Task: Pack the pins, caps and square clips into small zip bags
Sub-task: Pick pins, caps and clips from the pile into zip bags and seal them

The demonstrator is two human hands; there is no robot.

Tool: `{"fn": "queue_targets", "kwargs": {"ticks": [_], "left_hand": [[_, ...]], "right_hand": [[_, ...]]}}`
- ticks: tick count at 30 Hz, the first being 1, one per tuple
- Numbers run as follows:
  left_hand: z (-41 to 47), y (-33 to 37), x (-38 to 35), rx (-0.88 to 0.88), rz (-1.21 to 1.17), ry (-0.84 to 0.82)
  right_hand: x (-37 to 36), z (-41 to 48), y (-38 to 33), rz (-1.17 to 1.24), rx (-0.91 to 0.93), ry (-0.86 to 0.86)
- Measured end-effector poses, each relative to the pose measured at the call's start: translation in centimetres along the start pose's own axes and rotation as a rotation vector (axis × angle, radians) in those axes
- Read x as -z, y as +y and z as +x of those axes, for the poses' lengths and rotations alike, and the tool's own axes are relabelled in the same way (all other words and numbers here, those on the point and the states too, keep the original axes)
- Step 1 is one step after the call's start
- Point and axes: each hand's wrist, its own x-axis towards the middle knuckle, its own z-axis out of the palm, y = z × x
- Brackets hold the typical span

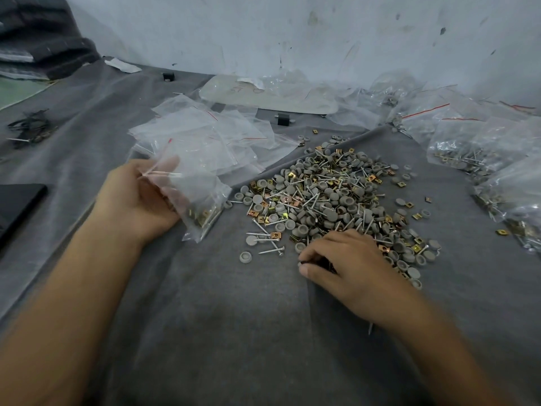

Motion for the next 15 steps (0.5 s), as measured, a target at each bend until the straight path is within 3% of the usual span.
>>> {"fn": "queue_targets", "kwargs": {"ticks": [6,11,15], "left_hand": [[-2.0,-2.9,-3.1,-0.021,0.400,-0.118],[-3.9,-6.5,-3.7,-0.224,1.075,-0.364],[-4.3,-7.6,-4.2,-0.245,1.152,-0.417]], "right_hand": [[0.0,0.3,0.3,0.007,-0.002,0.033],[0.0,0.3,0.5,0.007,-0.002,0.038],[-0.1,0.3,0.5,-0.028,-0.003,0.070]]}}
